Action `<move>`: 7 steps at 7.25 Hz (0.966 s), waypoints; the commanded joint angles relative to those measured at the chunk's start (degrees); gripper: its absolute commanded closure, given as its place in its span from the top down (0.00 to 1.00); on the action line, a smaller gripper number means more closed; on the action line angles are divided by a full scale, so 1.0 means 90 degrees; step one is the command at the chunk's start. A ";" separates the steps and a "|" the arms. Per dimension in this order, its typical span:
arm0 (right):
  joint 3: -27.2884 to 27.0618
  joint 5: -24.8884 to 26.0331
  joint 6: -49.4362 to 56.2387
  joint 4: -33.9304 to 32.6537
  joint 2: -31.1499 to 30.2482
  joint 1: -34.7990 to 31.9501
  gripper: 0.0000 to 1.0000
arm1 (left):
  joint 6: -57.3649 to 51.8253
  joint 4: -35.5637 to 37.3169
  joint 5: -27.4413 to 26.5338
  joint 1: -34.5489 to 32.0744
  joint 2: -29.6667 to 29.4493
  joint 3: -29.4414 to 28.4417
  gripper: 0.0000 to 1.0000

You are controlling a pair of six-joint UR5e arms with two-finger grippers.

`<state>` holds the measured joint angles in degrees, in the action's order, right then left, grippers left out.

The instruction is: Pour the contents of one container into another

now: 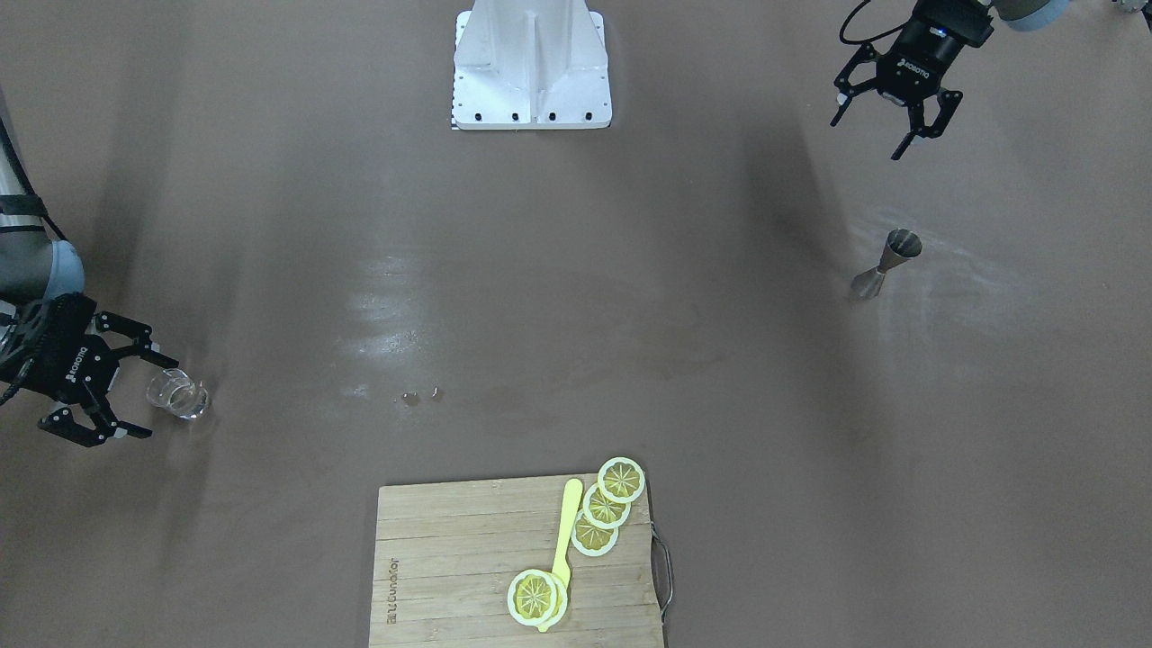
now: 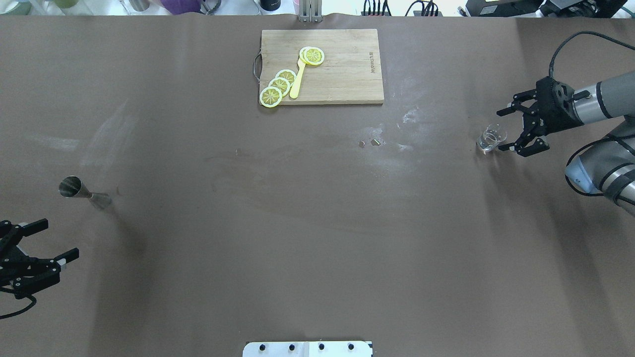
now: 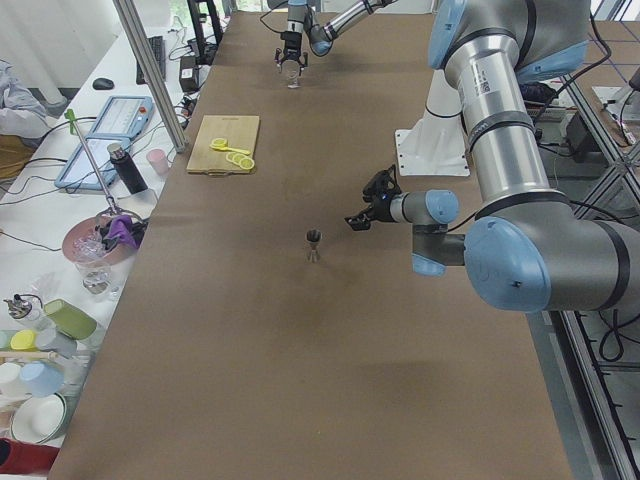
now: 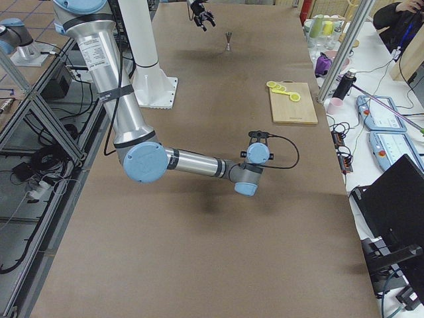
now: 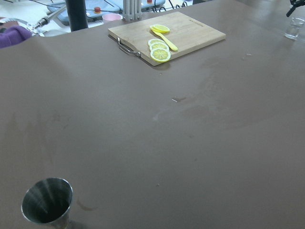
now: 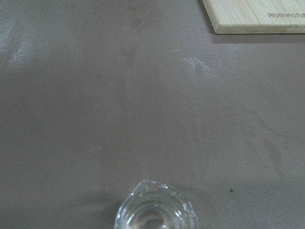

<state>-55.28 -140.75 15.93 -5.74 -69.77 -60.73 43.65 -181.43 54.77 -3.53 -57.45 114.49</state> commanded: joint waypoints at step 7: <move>0.0029 0.0013 -0.0139 0.0003 -0.0001 0.0166 0.79 | 0.1300 0.0865 -0.5942 0.3612 -0.0570 -0.1002 0.99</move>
<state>-55.04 -140.67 14.99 -5.74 -69.85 -59.47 51.77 -178.20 9.62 25.05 -61.96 107.13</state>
